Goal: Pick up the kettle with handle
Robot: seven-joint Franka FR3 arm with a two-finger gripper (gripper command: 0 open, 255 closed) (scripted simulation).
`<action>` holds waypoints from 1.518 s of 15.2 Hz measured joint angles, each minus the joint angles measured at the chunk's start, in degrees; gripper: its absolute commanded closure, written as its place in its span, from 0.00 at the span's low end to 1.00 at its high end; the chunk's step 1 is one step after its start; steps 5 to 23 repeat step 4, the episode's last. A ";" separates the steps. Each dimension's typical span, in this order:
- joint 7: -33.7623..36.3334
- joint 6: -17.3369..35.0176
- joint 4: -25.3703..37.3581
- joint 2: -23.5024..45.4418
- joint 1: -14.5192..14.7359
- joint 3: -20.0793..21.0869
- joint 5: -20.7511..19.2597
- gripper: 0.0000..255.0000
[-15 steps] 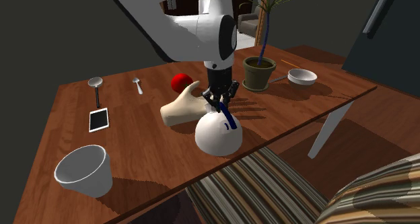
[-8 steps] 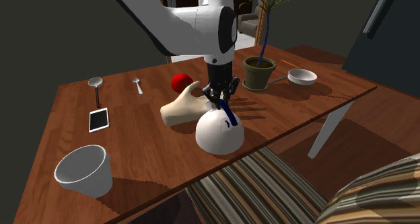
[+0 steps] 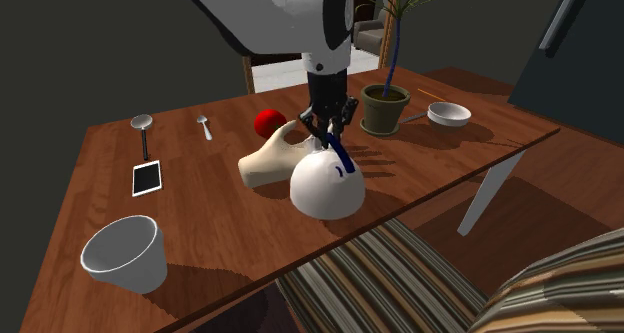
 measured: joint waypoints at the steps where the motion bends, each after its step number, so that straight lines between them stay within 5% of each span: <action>1: -0.12 -0.67 0.54 -0.16 0.00 0.02 0.11 1.00; 23: -0.44 -2.51 1.55 -1.05 0.00 0.11 0.54 1.00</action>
